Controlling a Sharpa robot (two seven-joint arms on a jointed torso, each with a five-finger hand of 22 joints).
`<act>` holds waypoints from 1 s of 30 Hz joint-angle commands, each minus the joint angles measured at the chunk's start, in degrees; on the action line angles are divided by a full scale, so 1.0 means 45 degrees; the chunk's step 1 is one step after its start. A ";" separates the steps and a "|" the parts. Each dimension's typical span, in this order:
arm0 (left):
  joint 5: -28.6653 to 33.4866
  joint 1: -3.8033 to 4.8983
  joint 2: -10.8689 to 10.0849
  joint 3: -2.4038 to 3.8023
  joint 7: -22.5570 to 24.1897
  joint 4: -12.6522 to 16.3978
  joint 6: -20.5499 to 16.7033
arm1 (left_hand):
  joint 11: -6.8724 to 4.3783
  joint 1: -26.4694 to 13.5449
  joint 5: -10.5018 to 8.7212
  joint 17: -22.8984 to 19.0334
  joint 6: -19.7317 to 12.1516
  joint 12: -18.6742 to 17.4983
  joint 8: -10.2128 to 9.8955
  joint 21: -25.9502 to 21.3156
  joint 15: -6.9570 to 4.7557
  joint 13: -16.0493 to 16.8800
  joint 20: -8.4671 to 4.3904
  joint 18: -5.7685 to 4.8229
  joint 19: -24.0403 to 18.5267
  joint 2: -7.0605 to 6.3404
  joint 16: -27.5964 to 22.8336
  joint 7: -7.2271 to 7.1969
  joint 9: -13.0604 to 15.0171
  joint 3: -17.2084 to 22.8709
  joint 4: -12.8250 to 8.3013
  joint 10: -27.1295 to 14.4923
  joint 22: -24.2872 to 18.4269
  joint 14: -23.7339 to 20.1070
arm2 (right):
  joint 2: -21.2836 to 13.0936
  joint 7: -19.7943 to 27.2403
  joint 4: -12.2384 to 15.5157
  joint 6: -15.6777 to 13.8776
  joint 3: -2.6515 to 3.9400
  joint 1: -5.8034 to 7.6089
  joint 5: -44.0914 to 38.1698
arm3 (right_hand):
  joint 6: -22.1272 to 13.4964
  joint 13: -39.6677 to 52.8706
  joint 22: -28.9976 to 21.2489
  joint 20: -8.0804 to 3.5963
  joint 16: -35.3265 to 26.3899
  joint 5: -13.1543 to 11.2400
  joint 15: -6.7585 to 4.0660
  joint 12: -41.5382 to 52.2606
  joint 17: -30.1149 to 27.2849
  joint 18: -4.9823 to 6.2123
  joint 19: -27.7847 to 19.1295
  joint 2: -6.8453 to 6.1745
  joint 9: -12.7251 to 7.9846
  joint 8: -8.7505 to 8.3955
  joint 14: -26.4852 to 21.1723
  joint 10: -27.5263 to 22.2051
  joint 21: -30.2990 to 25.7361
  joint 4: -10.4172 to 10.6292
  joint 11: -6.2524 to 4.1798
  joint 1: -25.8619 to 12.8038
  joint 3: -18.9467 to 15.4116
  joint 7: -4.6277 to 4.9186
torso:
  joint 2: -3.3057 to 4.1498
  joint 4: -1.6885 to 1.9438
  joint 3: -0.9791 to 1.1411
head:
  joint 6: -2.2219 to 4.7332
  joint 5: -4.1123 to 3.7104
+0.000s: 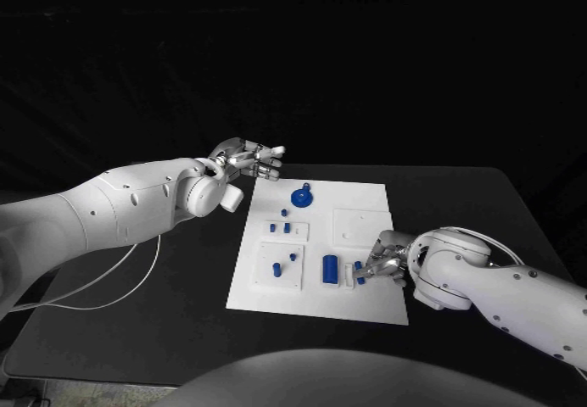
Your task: Assemble the parts on the task board
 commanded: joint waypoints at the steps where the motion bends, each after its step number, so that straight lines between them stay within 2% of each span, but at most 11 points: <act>1: -0.0053 -0.0017 0.0024 0.0007 0.0018 0.0021 0.0193 | -0.0024 -0.0076 -0.0080 0.0005 -0.0067 0.0047 0.0068 0.0084 -0.0010 0.0020 0.0003 -0.0015 -0.0051 -0.0042 -0.0050 -0.0023 0.0017 -0.0018 0.0075 -0.0077 -0.0022 -0.0103 | 0.0033 -0.0853 -0.0205 0.0283 -0.0079 -0.0036 -0.0860 | 0.0049 0.0012 0.0204 -0.0061 -0.0052 -0.0023 -0.0097 -0.0033 0.0023 -0.0176 0.0607 0.0063 0.0163 -0.0062 0.0016 0.0027 0.0065 -0.0316 -0.0076 0.0133 0.0110 -0.0090 | -0.0002 -0.0010 0.0006 | 0.0001 -0.0001; 5: -0.0060 -0.0017 0.0025 0.0007 0.0004 0.0021 0.0202 | -0.0021 -0.0071 -0.0080 0.0007 -0.0066 0.0045 0.0069 0.0086 -0.0010 0.0019 0.0001 -0.0017 -0.0050 -0.0030 -0.0050 -0.0021 0.0017 -0.0009 0.0097 -0.0081 -0.0026 -0.0099 | 0.0138 -0.0856 -0.0337 0.0304 -0.0161 -0.0034 -0.1014 | 0.0084 0.0041 0.0215 -0.0089 -0.0046 -0.0024 -0.0116 -0.0026 0.0061 -0.0217 0.0606 0.0218 0.0495 -0.0090 0.0019 0.0045 0.0101 -0.0730 -0.0103 0.0124 0.0048 -0.0120 | 0.0005 -0.0020 0.0013 | 0.0001 0.0013; 16: -0.0073 -0.0016 0.0021 0.0006 -0.0028 0.0024 0.0212 | -0.0021 -0.0071 -0.0080 0.0007 -0.0066 0.0045 0.0069 0.0086 -0.0010 0.0019 0.0001 -0.0017 -0.0050 -0.0030 -0.0050 -0.0021 0.0017 -0.0009 0.0097 -0.0081 -0.0026 -0.0099 | 0.0183 -0.0861 -0.0532 0.0374 -0.0345 -0.0033 -0.1587 | 0.0024 0.0044 0.0202 -0.0074 -0.0059 0.0015 -0.0107 -0.0032 0.0063 -0.0211 0.0608 0.0322 0.0574 -0.0114 0.0031 0.0032 0.0122 -0.0993 -0.0093 0.0148 0.0309 -0.0123 | -0.0007 -0.0031 0.0005 | 0.0001 0.0005; 20: -0.0080 -0.0016 0.0020 0.0006 -0.0045 0.0024 0.0222 | -0.0024 -0.0072 -0.0081 0.0006 -0.0071 0.0047 0.0066 0.0089 -0.0011 0.0020 0.0001 -0.0017 -0.0048 -0.0030 -0.0052 -0.0022 0.0017 -0.0010 0.0114 -0.0079 -0.0029 -0.0099 | 0.0145 -0.0862 -0.0501 0.0482 -0.0355 -0.0032 -0.2411 | -0.0235 -0.0087 0.0147 -0.0018 -0.0188 0.0005 -0.0049 -0.0212 -0.0039 -0.0175 0.0565 0.0243 0.0042 -0.0135 -0.0023 -0.0155 -0.0067 -0.1103 -0.0013 0.0010 0.0515 0.0004 | -0.0009 -0.0033 0.0008 | 0.0001 0.0014; 21: -0.0085 -0.0016 0.0021 0.0006 -0.0049 0.0024 0.0225 | -0.0024 -0.0072 -0.0081 0.0006 -0.0071 0.0047 0.0066 0.0089 -0.0011 0.0020 0.0001 -0.0017 -0.0048 -0.0030 -0.0052 -0.0022 0.0017 -0.0010 0.0114 -0.0079 -0.0029 -0.0099 | 0.0137 -0.0861 -0.0478 0.0523 -0.0359 -0.0033 -0.2633 | -0.0469 -0.0118 0.0133 0.0033 -0.0226 0.0070 0.0004 -0.0248 -0.0070 -0.0153 0.0551 0.0197 -0.0656 -0.0149 -0.0058 -0.0228 -0.0136 -0.1178 0.0061 -0.0002 0.0787 0.0127 | -0.0007 -0.0026 0.0009 | 0.0001 -0.0001; 22: -0.0090 -0.0016 0.0021 0.0006 -0.0051 0.0024 0.0228 | -0.0024 -0.0072 -0.0081 0.0006 -0.0071 0.0047 0.0066 0.0089 -0.0011 0.0020 0.0001 -0.0017 -0.0048 -0.0030 -0.0052 -0.0022 0.0017 -0.0010 0.0114 -0.0079 -0.0029 -0.0099 | 0.0131 -0.0860 -0.0450 0.0566 -0.0366 -0.0033 -0.2816 | -0.0576 -0.0132 0.0129 0.0046 -0.0219 0.0254 0.0016 -0.0265 -0.0070 -0.0143 0.0545 0.0201 -0.0964 -0.0149 -0.0060 -0.0260 -0.0160 -0.1227 0.0092 0.0030 0.0950 0.0151 | -0.0007 -0.0023 0.0009 | 0.0001 -0.0005; 23: -0.0094 -0.0016 0.0022 0.0006 -0.0054 0.0024 0.0232 | -0.0024 -0.0072 -0.0081 0.0006 -0.0071 0.0047 0.0066 0.0089 -0.0011 0.0020 0.0001 -0.0017 -0.0048 -0.0030 -0.0052 -0.0022 0.0017 -0.0010 0.0114 -0.0079 -0.0029 -0.0099 | 0.0125 -0.0859 -0.0404 0.0619 -0.0377 -0.0033 -0.3002 | -0.0646 -0.0147 0.0138 0.0080 -0.0229 0.1374 0.0044 -0.0279 -0.0086 -0.0113 0.0546 0.0159 -0.1889 -0.0158 -0.0079 -0.0328 -0.0180 -0.1382 0.0124 0.0028 0.1309 0.0261 | -0.0008 -0.0021 0.0008 | 0.0001 -0.0016; 24: -0.0096 -0.0016 0.0022 0.0006 -0.0056 0.0024 0.0234 | -0.0024 -0.0072 -0.0081 0.0006 -0.0071 0.0047 0.0066 0.0089 -0.0011 0.0020 0.0001 -0.0017 -0.0048 -0.0030 -0.0052 -0.0022 0.0017 -0.0010 0.0114 -0.0079 -0.0029 -0.0099 | 0.0123 -0.0859 -0.0382 0.0643 -0.0382 -0.0033 -0.3054 | -0.0657 -0.0155 0.0142 0.0086 -0.0238 0.1742 0.0051 -0.0289 -0.0094 -0.0108 0.0545 0.0143 -0.2125 -0.0162 -0.0087 -0.0349 -0.0184 -0.1450 0.0131 0.0043 0.1413 0.0281 | -0.0007 -0.0021 0.0008 | 0.0001 -0.0015; 25: -0.0098 -0.0016 0.0023 0.0006 -0.0059 0.0025 0.0239 | -0.0024 -0.0072 -0.0081 0.0006 -0.0071 0.0047 0.0066 0.0089 -0.0011 0.0020 0.0001 -0.0017 -0.0048 -0.0030 -0.0052 -0.0022 0.0017 -0.0010 0.0114 -0.0079 -0.0029 -0.0099 | 0.0122 -0.0857 -0.0346 0.0682 -0.0391 -0.0033 -0.3105 | -0.0611 -0.0152 0.0161 0.0093 -0.0226 0.2860 0.0059 -0.0286 -0.0091 -0.0098 0.0545 0.0148 -0.2687 -0.0163 -0.0091 -0.0387 -0.0176 -0.1696 0.0149 0.0119 0.1715 0.0302 | -0.0002 -0.0017 0.0008 | 0.0001 -0.0017; 26: -0.0100 -0.0016 0.0023 0.0006 -0.0062 0.0026 0.0244 | -0.0021 -0.0079 -0.0083 0.0006 -0.0080 0.0046 0.0062 0.0089 -0.0011 0.0020 0.0001 -0.0016 -0.0047 -0.0040 -0.0051 -0.0018 0.0017 -0.0009 0.0136 -0.0084 -0.0031 -0.0095 | 0.0122 -0.0854 -0.0315 0.0722 -0.0399 -0.0033 -0.3113 | -0.0509 -0.0163 0.0184 0.0101 -0.0219 0.3352 0.0058 -0.0295 -0.0092 -0.0088 0.0545 0.0239 -0.3119 -0.0149 -0.0097 -0.0415 -0.0164 -0.1916 0.0138 0.0130 0.1906 0.0354 | 0.0002 -0.0014 0.0009 | 0.0001 -0.0023; 30: -0.0104 -0.0016 0.0028 0.0006 -0.0071 0.0027 0.0262 | -0.0021 -0.0079 -0.0083 0.0006 -0.0080 0.0046 0.0062 0.0089 -0.0011 0.0020 0.0001 -0.0016 -0.0047 -0.0040 -0.0051 -0.0018 0.0017 -0.0009 0.0136 -0.0084 -0.0031 -0.0095 | 0.0120 -0.0808 -0.0260 0.0886 -0.0425 -0.0033 -0.2843 | -0.0371 -0.0269 0.0333 0.0094 -0.0203 0.5100 0.0054 -0.0432 -0.0088 -0.0051 0.0517 0.0707 -0.4115 -0.0136 -0.0140 -0.0501 -0.0087 -0.2801 0.0153 0.0252 0.2753 0.0526 | 0.0005 -0.0006 0.0007 | 0.0001 -0.0031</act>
